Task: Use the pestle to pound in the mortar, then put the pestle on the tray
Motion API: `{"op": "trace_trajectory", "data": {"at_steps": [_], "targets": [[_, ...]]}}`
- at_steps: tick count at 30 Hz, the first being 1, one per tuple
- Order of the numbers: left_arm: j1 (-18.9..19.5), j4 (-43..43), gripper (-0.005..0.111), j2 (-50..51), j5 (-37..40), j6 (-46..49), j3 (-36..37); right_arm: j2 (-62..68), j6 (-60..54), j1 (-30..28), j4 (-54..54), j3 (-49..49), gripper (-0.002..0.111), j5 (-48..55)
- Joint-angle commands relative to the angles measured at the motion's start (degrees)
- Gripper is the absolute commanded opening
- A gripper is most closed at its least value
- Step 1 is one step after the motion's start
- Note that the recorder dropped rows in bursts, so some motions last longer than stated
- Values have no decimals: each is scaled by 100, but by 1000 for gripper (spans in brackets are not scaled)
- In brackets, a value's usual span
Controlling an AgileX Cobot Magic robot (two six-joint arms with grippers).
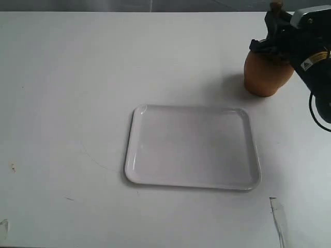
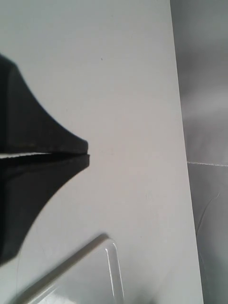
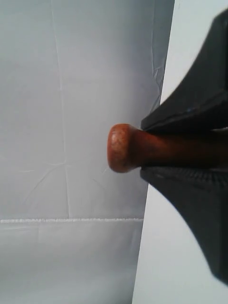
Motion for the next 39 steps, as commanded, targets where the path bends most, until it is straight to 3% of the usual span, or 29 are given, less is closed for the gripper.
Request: {"op": "trace_trajectory", "data": {"at_steps": [1,8,15,21,32,39], "targets": [[-44,-42,0,-7,-17,-47,3,6,-7,-5,5,24,0,95],[-44,-42,0,-7,-17,-47,3,-1199,51,-5,-192,52,0,95],[-44,-42,0,-7,-17,-47,3,-3503,1067,4,-1263,52,0,95],[-44,-42,0,-7,-17,-47,3,-4853,1733,4,-2879,0,0,1111],[-44,-42,0,-7,-17,-47,3,-4763,5441,57,-6696,-1072,0,3183],[-44,-42,0,-7,-17,-47,3,-4178,6779,1085,-8301,-1418,0,4290]]}}
